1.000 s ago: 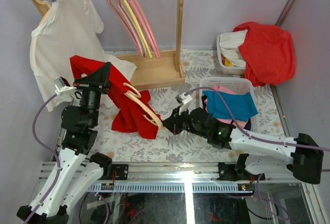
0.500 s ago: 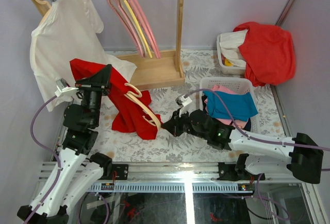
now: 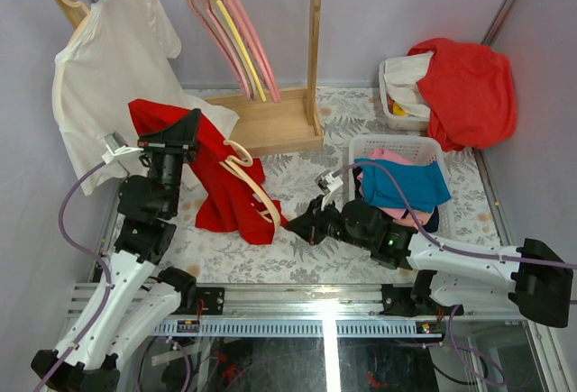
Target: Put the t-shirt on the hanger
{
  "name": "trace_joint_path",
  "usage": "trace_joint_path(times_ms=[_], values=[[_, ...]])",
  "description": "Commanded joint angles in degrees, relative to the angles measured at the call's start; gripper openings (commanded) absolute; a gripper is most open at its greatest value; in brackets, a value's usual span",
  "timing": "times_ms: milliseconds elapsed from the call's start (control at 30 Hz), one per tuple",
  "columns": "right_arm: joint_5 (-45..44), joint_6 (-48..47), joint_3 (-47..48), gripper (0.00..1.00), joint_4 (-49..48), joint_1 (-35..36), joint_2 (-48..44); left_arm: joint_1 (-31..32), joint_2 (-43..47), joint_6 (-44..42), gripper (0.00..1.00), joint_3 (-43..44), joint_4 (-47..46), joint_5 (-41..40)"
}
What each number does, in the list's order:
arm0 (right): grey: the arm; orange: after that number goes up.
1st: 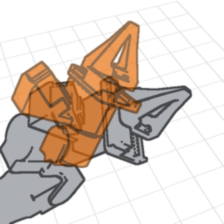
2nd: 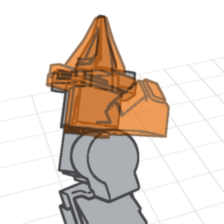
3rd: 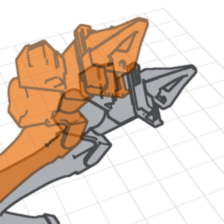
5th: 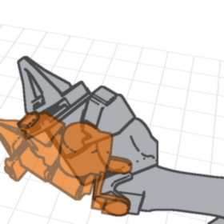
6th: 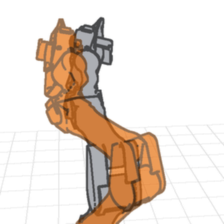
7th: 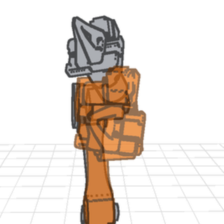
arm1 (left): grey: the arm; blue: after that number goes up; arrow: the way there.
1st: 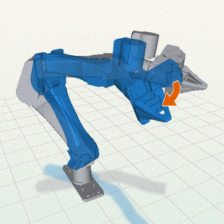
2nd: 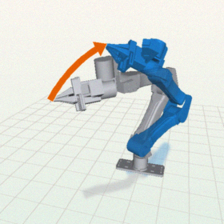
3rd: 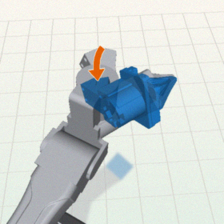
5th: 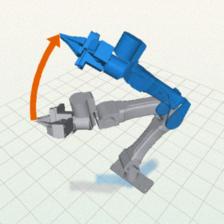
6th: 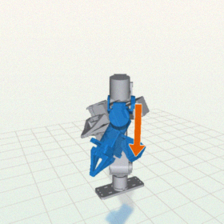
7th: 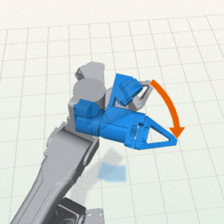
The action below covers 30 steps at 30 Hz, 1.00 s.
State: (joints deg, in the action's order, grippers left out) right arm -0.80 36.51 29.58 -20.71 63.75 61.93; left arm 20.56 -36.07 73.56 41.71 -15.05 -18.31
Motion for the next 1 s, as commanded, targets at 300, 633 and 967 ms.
trace_joint_path(times_ms=[300, 633, 967], values=[[10.77, 1.02, -6.95, 0.0, 17.55, 1.29, 7.77, -1.79, -2.82, 6.16, 0.0, 3.96, -37.15, -10.67], [15.74, 3.86, -9.36, 0.0, 12.24, 1.22, 9.47, -1.83, -2.74, 9.55, 0.0, 3.51, -39.58, -8.47], [15.24, 4.12, -9.73, 0.0, 13.92, 1.12, 8.27, -1.84, -1.95, 9.9, 0.0, 3.56, -41.24, -8.09]])
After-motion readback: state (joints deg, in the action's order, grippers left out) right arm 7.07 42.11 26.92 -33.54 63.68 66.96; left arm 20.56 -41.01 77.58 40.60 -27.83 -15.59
